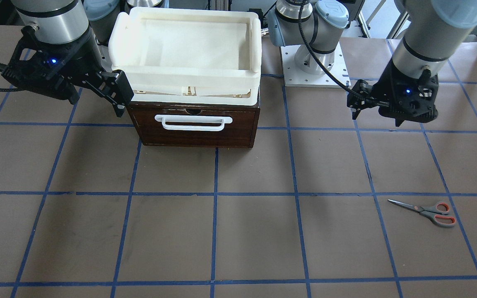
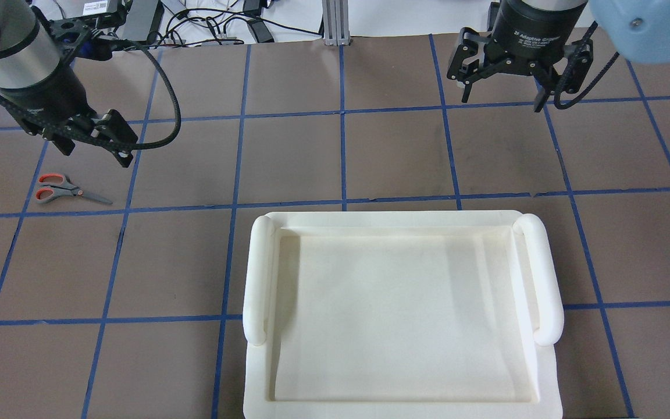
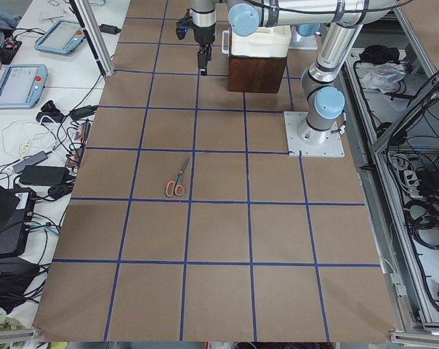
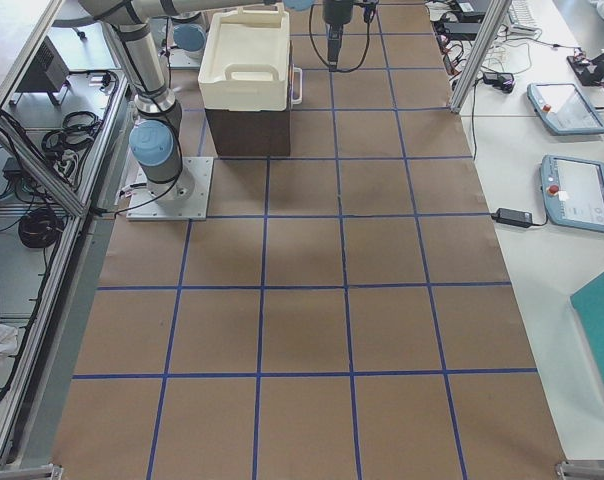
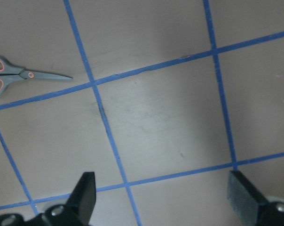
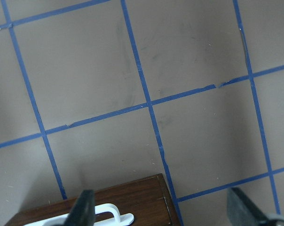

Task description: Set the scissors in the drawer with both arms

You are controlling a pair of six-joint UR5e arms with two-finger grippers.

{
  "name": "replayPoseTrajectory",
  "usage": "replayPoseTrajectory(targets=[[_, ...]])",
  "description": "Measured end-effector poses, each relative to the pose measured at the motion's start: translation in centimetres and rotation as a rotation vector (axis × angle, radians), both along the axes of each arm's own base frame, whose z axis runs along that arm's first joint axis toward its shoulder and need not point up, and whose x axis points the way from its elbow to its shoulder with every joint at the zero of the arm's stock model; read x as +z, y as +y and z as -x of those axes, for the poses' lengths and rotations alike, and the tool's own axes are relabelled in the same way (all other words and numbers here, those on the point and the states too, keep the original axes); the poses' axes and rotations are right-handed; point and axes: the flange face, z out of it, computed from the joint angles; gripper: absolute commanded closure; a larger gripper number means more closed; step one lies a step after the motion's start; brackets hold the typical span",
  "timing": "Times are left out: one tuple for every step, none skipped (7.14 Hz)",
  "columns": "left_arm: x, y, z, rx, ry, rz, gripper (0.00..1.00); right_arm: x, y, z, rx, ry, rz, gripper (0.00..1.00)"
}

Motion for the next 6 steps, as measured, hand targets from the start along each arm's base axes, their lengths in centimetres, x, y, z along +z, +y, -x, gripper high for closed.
replayPoseTrajectory(targets=[[-1.8, -0.8, -4.3, -0.111, 0.023, -0.043, 0.0, -0.8, 0.1, 0.1, -0.228, -0.005, -0.005, 0.0], [-3.5, -1.6, -7.6, -0.256, 0.048, -0.075, 0.0, -2.0, 0.1, 0.0, -0.402, -0.005, -0.017, 0.0], [-5.2, -2.4, -10.4, -0.407, 0.072, -0.105, 0.0, -3.2, -0.1, 0.0, -0.526, -0.008, -0.024, 0.0], [-7.1, -3.4, -12.8, -0.552, 0.072, -0.131, 0.0, -4.1, -0.6, -0.3, -0.644, -0.014, -0.023, 0.0], [-9.2, -4.9, -15.0, -0.716, 0.039, -0.139, 0.0, -5.3, -1.4, -0.7, -0.762, -0.013, -0.023, 0.0], [-11.3, -6.6, -16.8, -0.876, 0.011, -0.123, 0.0, -6.7, -2.1, -2.0, -0.853, -0.008, -0.025, 0.0]])
